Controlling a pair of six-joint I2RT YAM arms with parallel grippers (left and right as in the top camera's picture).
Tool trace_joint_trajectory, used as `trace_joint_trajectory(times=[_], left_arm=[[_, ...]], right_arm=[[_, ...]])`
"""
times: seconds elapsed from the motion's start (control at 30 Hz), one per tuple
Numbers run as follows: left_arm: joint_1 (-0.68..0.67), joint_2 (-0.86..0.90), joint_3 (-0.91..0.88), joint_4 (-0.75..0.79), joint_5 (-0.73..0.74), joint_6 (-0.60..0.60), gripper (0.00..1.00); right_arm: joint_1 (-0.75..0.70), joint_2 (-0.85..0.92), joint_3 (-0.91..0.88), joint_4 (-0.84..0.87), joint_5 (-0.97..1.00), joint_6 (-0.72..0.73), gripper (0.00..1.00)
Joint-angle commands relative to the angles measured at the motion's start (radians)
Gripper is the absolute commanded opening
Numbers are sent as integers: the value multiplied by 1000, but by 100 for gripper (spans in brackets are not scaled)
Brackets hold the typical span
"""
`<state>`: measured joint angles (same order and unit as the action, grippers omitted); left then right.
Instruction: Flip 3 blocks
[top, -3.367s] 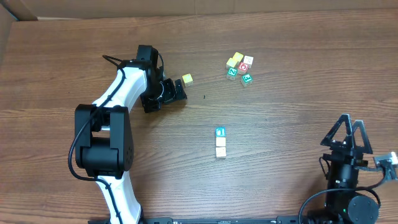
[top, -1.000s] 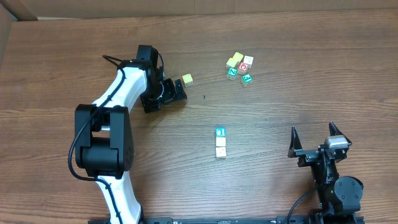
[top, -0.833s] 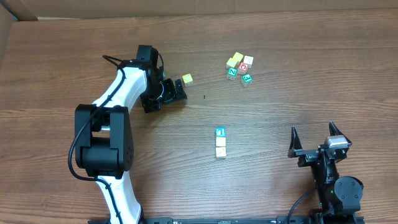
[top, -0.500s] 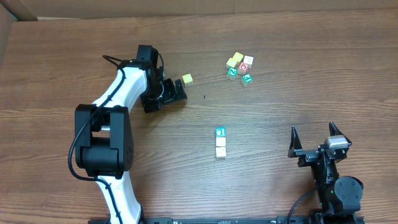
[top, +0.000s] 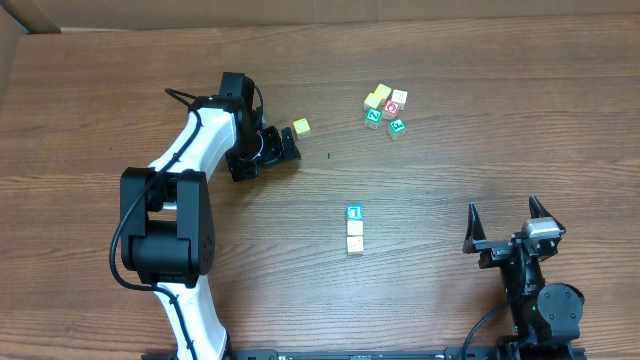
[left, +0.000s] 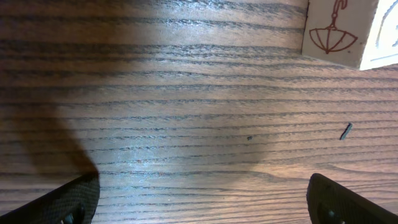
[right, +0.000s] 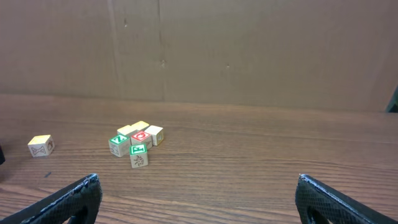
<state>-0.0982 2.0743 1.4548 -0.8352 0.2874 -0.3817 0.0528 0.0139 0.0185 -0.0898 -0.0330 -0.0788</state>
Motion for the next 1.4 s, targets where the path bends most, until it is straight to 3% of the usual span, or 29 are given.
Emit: trace_joint_trajectory(times=[0.0, 0.33, 0.5, 0.57, 1.0, 1.2, 1.37], left_arm=[[-12, -55, -13, 10, -10, 23, 100], [-21, -626, -13, 10, -10, 23, 100], [-20, -1094, -13, 10, -9, 23, 100], [-20, -1203, -13, 3, -13, 31, 100], [9, -1624, -55, -264, -162, 45, 100], [20, -1913, -225, -306, -275, 46, 100], [20, -2053, -347, -304, -292, 45, 100]], right_arm=[[-5, -11, -10, 5, 12, -4, 100], [-5, -11, -10, 5, 12, -4, 100], [-5, -11, -10, 5, 12, -4, 100], [-5, -11, -10, 5, 12, -4, 100], [-5, -11, -10, 5, 12, -4, 100], [-5, -11, -10, 6, 12, -4, 100], [-5, -11, -10, 5, 12, -4, 100]])
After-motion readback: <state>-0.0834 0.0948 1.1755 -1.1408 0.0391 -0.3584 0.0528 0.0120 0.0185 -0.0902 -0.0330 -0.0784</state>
